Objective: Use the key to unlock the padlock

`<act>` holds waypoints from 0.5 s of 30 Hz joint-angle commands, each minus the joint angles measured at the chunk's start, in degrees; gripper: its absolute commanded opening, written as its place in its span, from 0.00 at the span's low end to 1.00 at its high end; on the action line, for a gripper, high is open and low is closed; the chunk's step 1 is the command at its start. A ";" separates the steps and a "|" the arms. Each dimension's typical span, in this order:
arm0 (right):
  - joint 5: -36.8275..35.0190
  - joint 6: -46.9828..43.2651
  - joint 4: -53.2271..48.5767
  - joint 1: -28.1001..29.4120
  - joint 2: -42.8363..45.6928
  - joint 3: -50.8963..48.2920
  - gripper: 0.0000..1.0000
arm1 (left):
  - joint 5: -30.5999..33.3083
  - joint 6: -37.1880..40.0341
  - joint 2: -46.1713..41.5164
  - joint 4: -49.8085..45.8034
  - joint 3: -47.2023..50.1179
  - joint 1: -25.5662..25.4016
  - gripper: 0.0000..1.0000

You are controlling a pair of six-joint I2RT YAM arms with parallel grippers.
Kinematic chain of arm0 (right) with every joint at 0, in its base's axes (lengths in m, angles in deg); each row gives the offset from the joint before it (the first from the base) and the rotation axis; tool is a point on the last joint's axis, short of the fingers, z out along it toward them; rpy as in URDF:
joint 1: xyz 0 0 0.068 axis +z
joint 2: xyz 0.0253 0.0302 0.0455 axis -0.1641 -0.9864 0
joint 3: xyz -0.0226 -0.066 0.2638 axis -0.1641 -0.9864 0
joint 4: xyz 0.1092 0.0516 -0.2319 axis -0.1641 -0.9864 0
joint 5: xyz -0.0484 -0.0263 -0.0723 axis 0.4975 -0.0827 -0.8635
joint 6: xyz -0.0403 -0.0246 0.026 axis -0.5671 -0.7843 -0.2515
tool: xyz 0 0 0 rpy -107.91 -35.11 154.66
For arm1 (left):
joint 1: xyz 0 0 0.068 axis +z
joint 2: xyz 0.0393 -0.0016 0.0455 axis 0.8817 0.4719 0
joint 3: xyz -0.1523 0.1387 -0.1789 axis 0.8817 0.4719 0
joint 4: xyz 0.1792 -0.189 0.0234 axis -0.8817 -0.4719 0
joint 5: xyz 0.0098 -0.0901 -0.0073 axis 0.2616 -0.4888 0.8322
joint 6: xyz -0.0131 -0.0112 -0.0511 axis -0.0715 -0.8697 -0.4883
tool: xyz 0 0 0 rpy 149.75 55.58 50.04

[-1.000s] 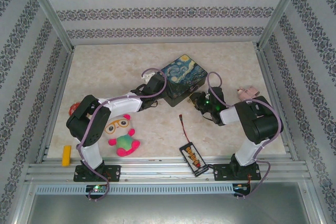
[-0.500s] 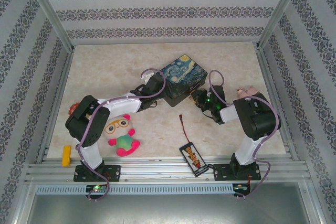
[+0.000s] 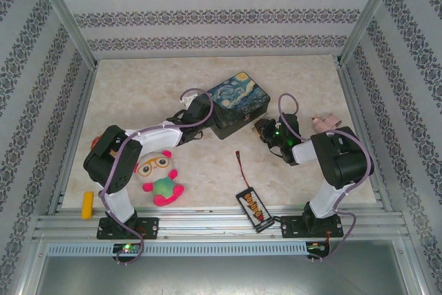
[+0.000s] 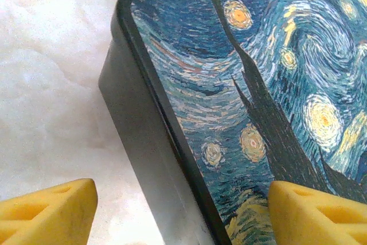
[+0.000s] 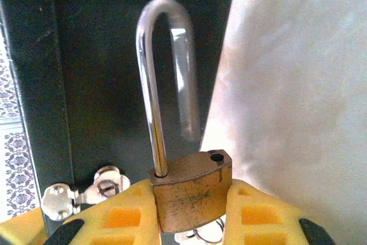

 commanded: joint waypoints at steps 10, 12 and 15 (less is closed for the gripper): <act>-3.50 -8.39 -13.78 -1.42 14.35 -3.10 0.00 | 2.02 5.35 3.02 -4.95 -1.91 6.38 0.72; -3.94 -10.92 -19.40 -1.51 17.44 -2.07 0.00 | 1.36 6.20 3.43 -5.24 -3.03 7.46 0.73; -4.96 -15.76 -29.75 -1.54 21.72 0.55 0.00 | 0.60 7.33 3.69 -5.38 -4.40 9.03 0.74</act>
